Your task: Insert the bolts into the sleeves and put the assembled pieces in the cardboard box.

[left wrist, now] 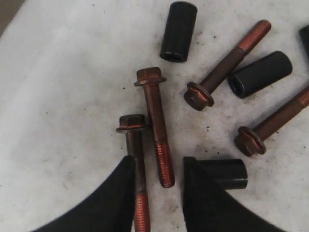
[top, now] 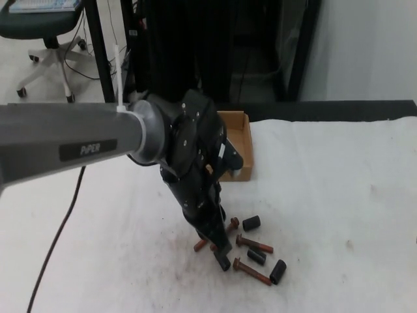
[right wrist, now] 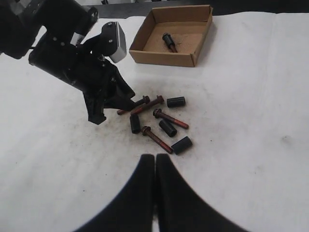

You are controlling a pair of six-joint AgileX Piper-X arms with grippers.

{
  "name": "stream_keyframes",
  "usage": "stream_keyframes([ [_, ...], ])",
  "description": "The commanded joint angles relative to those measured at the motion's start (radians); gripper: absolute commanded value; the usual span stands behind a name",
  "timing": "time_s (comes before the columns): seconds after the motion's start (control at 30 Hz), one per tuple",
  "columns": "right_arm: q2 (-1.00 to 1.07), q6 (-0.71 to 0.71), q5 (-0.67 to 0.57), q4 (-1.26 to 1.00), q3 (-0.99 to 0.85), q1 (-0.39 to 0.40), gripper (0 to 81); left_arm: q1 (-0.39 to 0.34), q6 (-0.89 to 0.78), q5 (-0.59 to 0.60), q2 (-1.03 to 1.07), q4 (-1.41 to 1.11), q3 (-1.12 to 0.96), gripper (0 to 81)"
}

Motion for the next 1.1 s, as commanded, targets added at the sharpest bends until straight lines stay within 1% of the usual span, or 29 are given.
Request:
stream_keyframes([
  [0.0,-0.007,0.008,0.009,0.003,-0.002,-0.001,0.6,-0.004,0.007,-0.037,0.014,-0.006,-0.01,29.7],
  [0.13,-0.007,0.008,0.009,0.003,-0.002,-0.001,0.6,-0.004,0.007,-0.068,0.027,-0.026,-0.01,29.7],
  [0.3,-0.007,0.008,0.009,0.003,-0.002,-0.001,0.6,-0.002,0.007,-0.076,0.04,-0.075,-0.01,29.7],
  [0.4,-0.007,0.008,0.009,0.003,-0.002,-0.001,0.6,-0.002,0.007,-0.107,0.055,-0.075,-0.01,29.7],
  [1.07,-0.007,-0.007,0.009,0.003,-0.002,-0.001,0.6,-0.002,0.007,-0.108,0.103,-0.086,-0.011,29.7],
])
